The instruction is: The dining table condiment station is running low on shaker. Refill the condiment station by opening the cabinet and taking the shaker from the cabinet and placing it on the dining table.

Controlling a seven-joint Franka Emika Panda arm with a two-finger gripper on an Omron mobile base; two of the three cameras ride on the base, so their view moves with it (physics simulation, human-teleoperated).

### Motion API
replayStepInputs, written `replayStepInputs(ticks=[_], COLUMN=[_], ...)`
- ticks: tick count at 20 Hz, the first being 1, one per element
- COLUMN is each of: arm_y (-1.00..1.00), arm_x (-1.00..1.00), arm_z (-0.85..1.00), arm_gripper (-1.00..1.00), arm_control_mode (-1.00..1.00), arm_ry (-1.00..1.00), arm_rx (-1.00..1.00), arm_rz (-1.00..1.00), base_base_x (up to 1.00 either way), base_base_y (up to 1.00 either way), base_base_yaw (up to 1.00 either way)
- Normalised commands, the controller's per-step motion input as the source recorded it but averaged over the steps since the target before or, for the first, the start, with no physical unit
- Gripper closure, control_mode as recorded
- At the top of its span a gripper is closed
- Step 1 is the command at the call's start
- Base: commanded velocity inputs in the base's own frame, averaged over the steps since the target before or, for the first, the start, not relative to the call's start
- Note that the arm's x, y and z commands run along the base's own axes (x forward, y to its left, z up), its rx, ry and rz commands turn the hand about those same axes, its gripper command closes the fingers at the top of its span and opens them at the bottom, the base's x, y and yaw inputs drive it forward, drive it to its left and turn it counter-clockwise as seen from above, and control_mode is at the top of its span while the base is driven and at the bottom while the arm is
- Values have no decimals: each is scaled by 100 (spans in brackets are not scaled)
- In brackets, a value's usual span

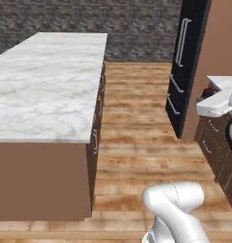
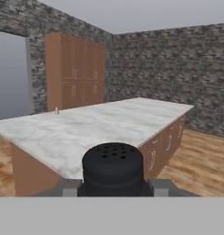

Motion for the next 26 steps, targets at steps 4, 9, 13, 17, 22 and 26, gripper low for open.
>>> replayStepInputs(ticks=[4, 9, 13, 17, 22, 26], arm_y=[0, 0, 0, 0, 0, 0], arm_x=[0, 0, 0, 0, 0, 0], arm_z=[0, 0, 0, 0, 0, 0], arm_gripper=[100, 100, 100, 100, 100, 100], arm_control_mode=[100, 100, 100, 100, 100, 100], arm_ry=[0, 0, 0, 0, 0, 0], arm_rx=[0, 0, 0, 0, 0, 0], arm_rz=[0, 0, 0, 0, 0, 0], base_base_x=[34, 47, 57, 57, 42, 44], base_base_y=[88, 100, 100, 100, 100, 100], base_base_yaw=[59, 48, 41, 17, 0, -3])
